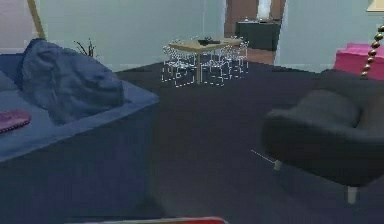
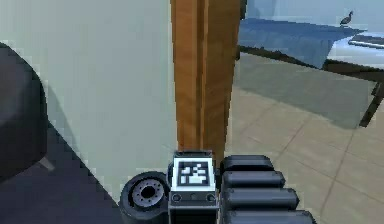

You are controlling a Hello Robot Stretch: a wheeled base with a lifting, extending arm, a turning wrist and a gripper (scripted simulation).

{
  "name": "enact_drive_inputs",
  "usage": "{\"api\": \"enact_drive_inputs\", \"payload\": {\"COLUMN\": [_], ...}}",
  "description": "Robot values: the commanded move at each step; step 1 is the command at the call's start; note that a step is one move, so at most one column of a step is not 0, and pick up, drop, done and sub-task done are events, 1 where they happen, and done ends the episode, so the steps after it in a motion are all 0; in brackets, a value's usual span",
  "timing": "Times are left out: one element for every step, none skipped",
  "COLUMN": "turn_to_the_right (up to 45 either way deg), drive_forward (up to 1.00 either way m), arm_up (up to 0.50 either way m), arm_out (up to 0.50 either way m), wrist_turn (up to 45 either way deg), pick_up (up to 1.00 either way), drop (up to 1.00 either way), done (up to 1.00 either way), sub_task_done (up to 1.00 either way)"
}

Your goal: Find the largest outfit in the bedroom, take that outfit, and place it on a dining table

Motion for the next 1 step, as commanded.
{"api": "enact_drive_inputs", "payload": {"turn_to_the_right": [0.0], "drive_forward": [1.00], "arm_up": [0.00], "arm_out": [0.00], "wrist_turn": [0.0], "pick_up": [0.00], "drop": [0.00], "done": [0.00], "sub_task_done": [0.00]}}
